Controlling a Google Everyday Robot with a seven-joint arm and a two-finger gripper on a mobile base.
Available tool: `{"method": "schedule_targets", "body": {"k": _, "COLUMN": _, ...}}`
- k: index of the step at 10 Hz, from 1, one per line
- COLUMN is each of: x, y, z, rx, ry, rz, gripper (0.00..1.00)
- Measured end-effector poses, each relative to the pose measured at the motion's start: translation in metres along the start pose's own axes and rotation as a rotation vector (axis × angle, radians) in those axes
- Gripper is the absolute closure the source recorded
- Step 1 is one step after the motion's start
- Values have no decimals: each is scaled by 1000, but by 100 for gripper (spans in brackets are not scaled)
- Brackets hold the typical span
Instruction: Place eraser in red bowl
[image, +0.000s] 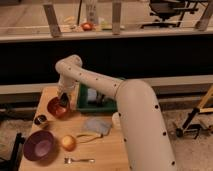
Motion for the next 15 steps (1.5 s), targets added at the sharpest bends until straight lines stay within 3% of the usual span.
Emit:
{"method": "schedule_targets", "body": {"k": 8, "x": -7, "y": -20, "z": -4, "rx": -66, "ry": 15, "rz": -54, "gripper": 100}}
{"method": "schedule_targets", "body": {"k": 15, "x": -11, "y": -31, "z": -4, "rx": -89, "ry": 9, "rz": -93, "gripper": 100}}
